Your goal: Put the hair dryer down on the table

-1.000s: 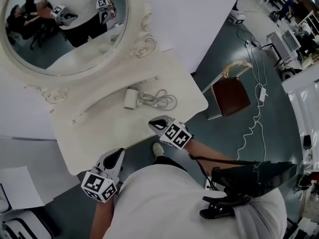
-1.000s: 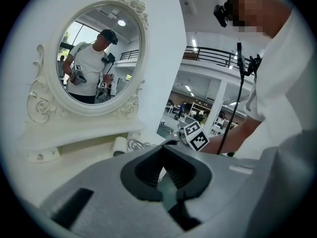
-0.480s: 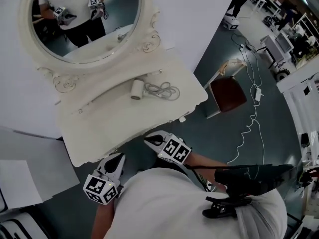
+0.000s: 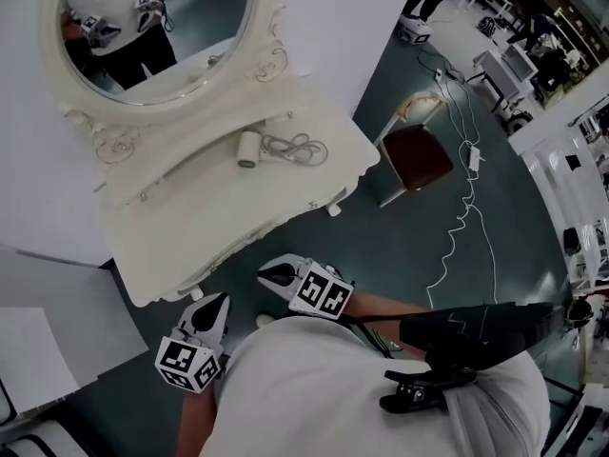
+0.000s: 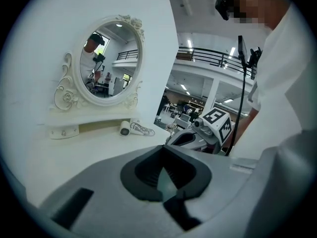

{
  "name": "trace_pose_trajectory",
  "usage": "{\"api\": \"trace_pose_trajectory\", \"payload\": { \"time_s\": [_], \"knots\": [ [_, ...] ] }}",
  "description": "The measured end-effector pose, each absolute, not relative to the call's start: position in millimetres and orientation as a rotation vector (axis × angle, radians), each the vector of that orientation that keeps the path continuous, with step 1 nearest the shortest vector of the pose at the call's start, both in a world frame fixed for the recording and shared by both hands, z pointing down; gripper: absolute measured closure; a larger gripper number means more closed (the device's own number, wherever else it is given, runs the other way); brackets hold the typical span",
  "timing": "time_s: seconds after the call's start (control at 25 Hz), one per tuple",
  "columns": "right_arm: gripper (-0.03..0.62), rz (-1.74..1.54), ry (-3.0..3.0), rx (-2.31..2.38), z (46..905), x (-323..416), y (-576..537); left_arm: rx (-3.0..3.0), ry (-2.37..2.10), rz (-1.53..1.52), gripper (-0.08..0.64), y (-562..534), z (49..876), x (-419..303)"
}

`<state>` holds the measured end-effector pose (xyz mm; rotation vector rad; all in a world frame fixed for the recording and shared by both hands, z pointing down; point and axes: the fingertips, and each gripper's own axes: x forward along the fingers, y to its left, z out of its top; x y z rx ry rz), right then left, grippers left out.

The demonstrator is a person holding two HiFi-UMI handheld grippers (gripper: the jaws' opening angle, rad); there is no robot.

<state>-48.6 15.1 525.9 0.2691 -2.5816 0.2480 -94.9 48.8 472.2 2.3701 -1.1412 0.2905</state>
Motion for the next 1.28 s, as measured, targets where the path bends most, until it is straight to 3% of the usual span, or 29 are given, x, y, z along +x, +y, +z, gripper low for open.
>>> {"api": "trace_pose_trajectory", "payload": {
  "time_s": [1.28],
  "knots": [
    [0.594,0.092,-2.579,0.169,520.7,-81.4,85.8,2.355,-1.144,0.261,0.56,112.4,495.3,-110.9]
  ]
}}
